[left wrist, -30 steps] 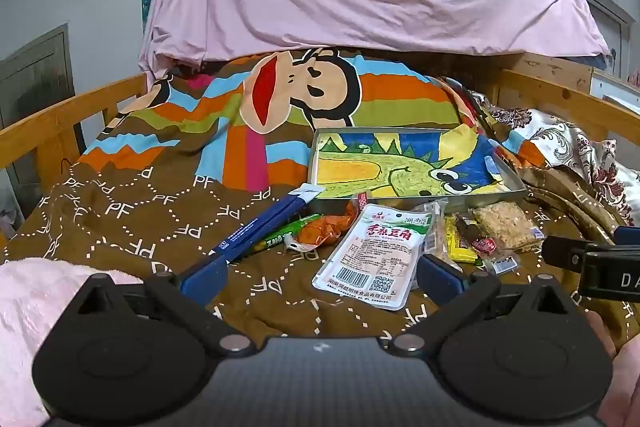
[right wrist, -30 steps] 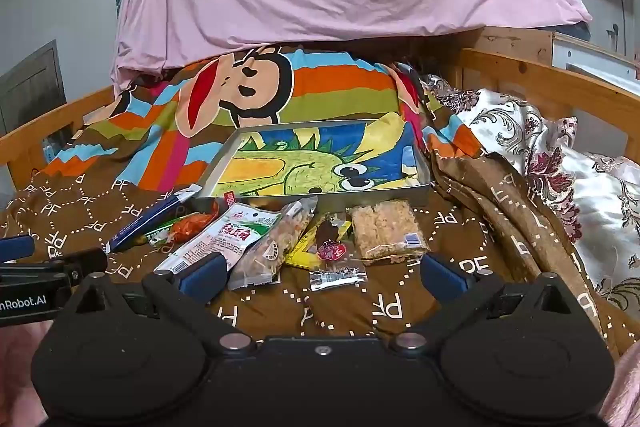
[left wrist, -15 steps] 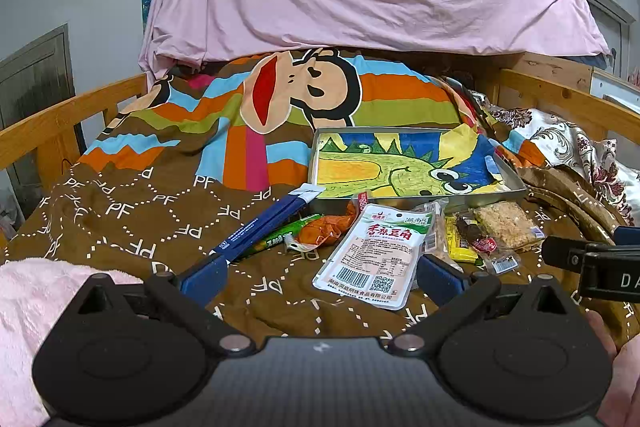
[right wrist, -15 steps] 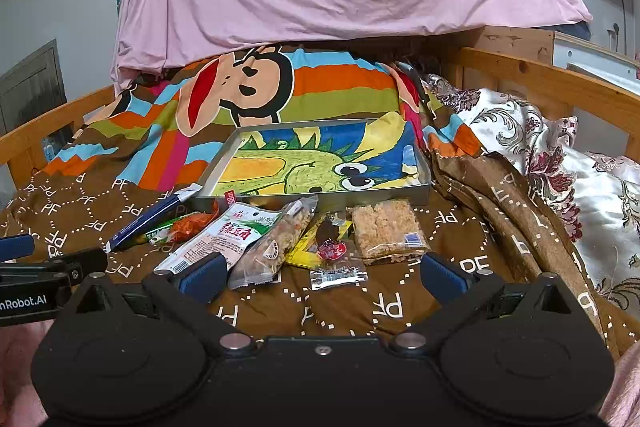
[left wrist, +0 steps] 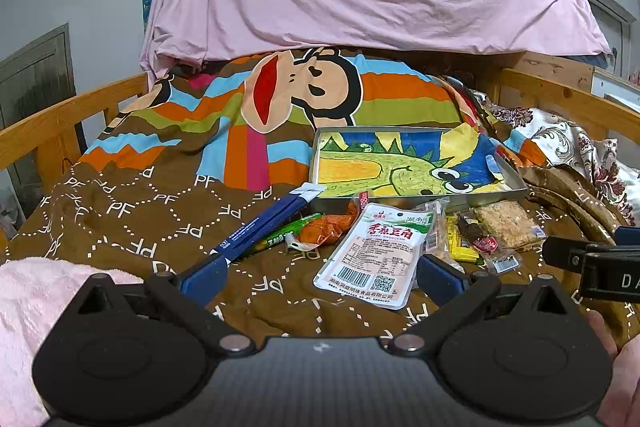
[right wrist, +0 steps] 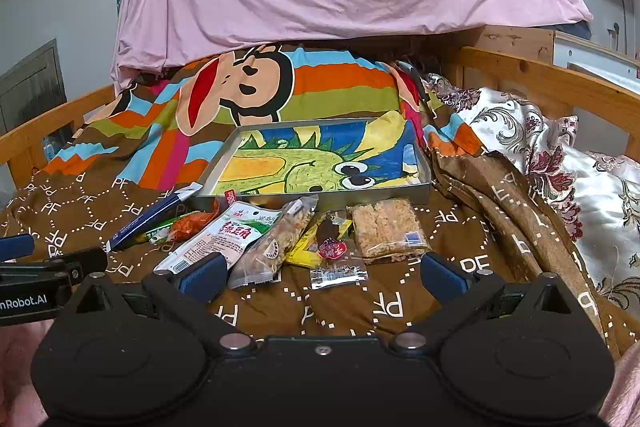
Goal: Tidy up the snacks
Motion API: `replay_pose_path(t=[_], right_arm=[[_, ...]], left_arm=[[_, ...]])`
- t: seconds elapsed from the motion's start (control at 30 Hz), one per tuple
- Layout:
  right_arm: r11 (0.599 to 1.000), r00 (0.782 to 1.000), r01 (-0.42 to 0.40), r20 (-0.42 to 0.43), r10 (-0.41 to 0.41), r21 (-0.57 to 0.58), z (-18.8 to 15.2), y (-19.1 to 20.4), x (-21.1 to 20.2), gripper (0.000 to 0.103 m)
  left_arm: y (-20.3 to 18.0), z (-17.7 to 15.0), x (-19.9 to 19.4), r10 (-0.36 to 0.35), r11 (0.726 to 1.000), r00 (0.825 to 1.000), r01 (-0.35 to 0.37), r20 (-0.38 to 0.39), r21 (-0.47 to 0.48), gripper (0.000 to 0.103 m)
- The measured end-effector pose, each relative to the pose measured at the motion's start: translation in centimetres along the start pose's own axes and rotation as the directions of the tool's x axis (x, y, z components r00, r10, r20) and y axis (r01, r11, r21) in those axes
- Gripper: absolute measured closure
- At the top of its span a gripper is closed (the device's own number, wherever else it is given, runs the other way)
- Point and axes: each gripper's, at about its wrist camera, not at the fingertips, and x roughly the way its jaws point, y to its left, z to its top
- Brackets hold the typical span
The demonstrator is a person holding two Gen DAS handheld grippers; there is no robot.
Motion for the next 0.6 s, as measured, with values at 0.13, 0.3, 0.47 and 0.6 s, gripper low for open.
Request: replay_pose_path(t=[0.13,0.3,0.47,0.6], right_arm=[[1.000,1.000,0.000,0.000,0.000,0.000,0.01,-0.01,0.00,0.000],[1.000,1.000,0.000,-0.001,0.000,0.000,0.03,-0.01,0.01,0.000],[1.000,1.000,-0.002,-0.001,0.002,0.000,0.02,-0.04,0.04,0.000],[1.000,1.000,0.001,-0.001,-0.001,0.003,0.01,-0.07,0.06,0.000]], left_arm=[[-0.01,-0.01,0.00,0.000,1.000,1.000,0.000,0.000,0.000,0.000],[0.00,0.00,0.02,0.000,1.000,1.000,0.000,-0.001,0.000,0.000],[-0.02,0.00,0.01,-0.001,1.000,1.000,0.001,-0.001,0.001,0.000],[0.01,-0.05,0.17,-0.003,1.000,1.000,0.003,-0.005,0.006,0.000]])
